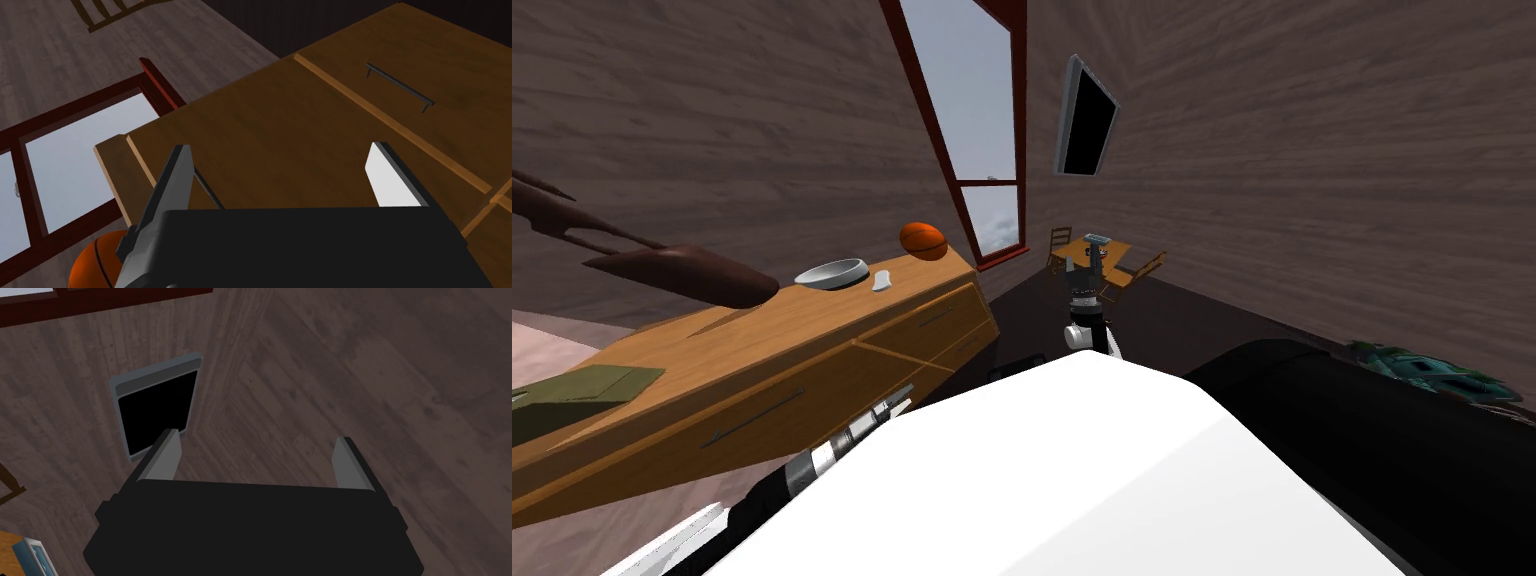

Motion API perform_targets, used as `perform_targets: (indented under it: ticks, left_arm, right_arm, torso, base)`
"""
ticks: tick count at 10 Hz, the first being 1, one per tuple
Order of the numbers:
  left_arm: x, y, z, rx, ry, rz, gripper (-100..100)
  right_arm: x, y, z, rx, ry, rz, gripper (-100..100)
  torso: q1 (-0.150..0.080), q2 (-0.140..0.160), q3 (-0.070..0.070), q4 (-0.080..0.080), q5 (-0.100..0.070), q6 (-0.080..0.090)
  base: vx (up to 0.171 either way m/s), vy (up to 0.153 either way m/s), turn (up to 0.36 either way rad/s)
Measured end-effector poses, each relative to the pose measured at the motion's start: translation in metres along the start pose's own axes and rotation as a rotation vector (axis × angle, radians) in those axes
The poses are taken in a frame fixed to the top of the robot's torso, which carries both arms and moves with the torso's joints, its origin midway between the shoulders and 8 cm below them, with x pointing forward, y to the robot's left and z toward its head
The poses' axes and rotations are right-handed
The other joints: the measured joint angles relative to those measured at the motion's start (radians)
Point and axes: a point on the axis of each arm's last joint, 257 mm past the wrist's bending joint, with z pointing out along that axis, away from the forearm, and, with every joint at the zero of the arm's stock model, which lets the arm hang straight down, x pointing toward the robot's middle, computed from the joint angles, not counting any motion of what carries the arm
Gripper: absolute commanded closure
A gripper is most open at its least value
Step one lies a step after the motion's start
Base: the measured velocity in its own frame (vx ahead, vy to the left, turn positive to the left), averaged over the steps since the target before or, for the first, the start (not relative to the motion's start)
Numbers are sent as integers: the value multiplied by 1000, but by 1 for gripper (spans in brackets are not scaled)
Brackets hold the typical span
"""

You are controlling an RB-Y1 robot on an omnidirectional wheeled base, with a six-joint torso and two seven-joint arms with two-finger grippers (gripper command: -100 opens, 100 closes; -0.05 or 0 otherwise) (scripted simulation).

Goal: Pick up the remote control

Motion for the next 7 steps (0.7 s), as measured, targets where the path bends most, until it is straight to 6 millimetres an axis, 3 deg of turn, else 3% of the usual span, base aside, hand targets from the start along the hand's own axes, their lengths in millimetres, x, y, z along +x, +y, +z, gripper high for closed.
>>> perform_targets:
  ticks: [2,4,6,7]
  left_arm:
    - [-7,18,-32,-80,34,-21,-100]
    - [-6,37,-50,-142,58,-34,-100]
    - [-12,45,-70,-193,66,-45,-100]
    - [-14,49,-73,-202,64,-46,-100]
  right_arm:
    - [0,0,0,0,0,0,0]
    - [0,0,0,0,0,0,0]
    - [0,0,0,0,0,0,0]
    - [0,0,0,0,0,0,0]
  torso:
    - [-1,0,0,0,0,0]
    - [-1,-1,-1,0,0,1]
    - [1,-1,0,0,0,0]
    - [2,-1,-1,0,1,0]
  base:
    - [-26,-35,-71]
    - [-28,-46,-201]
    - [-9,-10,13]
    - [-12,-32,-243]
